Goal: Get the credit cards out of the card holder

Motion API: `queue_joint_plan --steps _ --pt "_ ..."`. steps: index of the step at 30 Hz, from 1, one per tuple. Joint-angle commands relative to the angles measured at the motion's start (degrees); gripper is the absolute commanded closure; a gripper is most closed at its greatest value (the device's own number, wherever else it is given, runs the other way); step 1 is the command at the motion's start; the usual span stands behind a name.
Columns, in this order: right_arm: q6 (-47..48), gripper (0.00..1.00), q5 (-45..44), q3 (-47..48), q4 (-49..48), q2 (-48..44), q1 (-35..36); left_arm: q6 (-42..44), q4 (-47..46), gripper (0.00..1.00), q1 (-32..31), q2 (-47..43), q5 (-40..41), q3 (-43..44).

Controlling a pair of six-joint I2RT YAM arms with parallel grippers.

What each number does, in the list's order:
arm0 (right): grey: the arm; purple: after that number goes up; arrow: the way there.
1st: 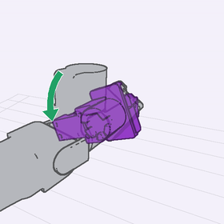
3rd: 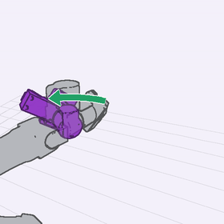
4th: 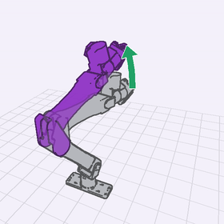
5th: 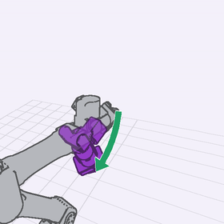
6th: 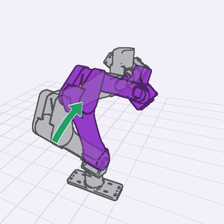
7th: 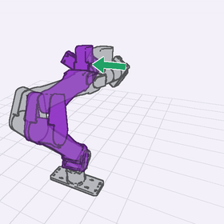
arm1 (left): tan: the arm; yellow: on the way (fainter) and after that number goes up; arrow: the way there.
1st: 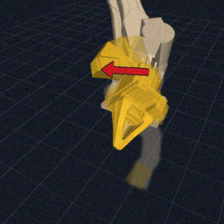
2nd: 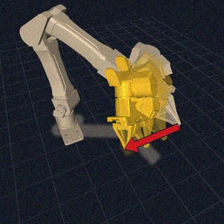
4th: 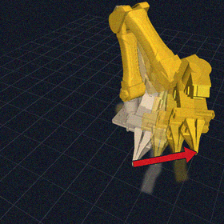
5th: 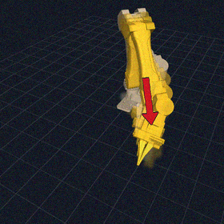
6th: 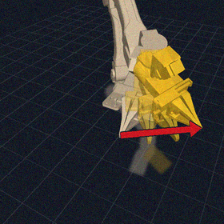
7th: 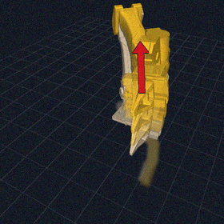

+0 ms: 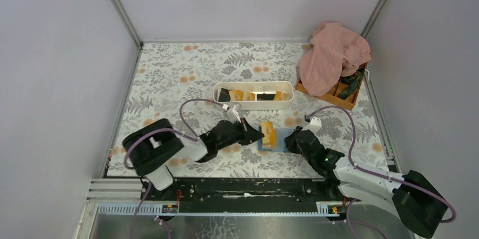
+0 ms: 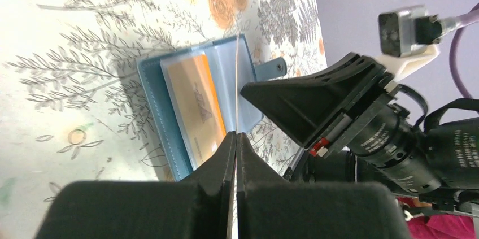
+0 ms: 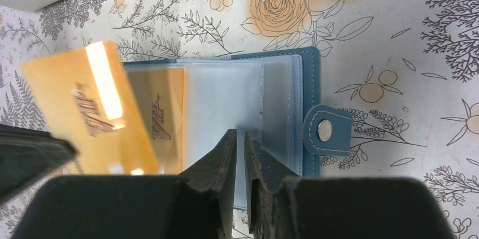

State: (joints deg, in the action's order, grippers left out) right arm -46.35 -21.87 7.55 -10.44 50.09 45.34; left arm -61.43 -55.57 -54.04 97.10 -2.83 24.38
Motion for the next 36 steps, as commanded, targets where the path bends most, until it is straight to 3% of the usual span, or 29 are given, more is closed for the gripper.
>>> queue_joint_plan --steps 1,5,7,9,12,19,24,29,36 --pt "1.06 0.82 -1.92 0.71 4.28 -0.12 -0.08 6.34 10.6 1.0 2.2 -8.17 -2.06 -0.59" --pt "1.41 0.83 -1.4 0.54 3.83 -0.08 -0.1 13.11 26.84 1.0 5.77 -18.46 -2.77 3.03" --pt "1.74 0.83 -1.03 0.38 3.38 0.06 -0.08 17.15 41.5 1.0 8.6 -21.7 -0.96 9.41" --pt "2.48 0.83 -0.5 0.34 2.68 0.26 -0.08 21.07 53.15 1.0 11.49 -22.1 0.2 15.17" --pt "2.82 0.83 0.13 0.29 1.68 1.11 -0.1 24.91 63.46 1.0 17.04 -19.94 -1.52 24.46" --pt "2.23 0.83 1.9 -0.88 -2.19 2.52 -0.08 33.26 75.39 1.0 25.21 -11.5 -3.18 39.74" --pt "2.28 0.84 2.51 -1.11 -3.07 2.64 -0.08 36.38 83.91 1.0 26.6 -5.6 1.06 47.7" --pt "2.07 0.84 2.69 -1.92 -3.95 1.87 -0.08 35.46 87.43 1.0 26.92 -3.95 5.73 49.87" --pt "2.06 0.84 3.49 -1.76 -5.21 3.8 -0.1 36.17 88.68 1.0 27.79 -1.21 4.81 51.49"
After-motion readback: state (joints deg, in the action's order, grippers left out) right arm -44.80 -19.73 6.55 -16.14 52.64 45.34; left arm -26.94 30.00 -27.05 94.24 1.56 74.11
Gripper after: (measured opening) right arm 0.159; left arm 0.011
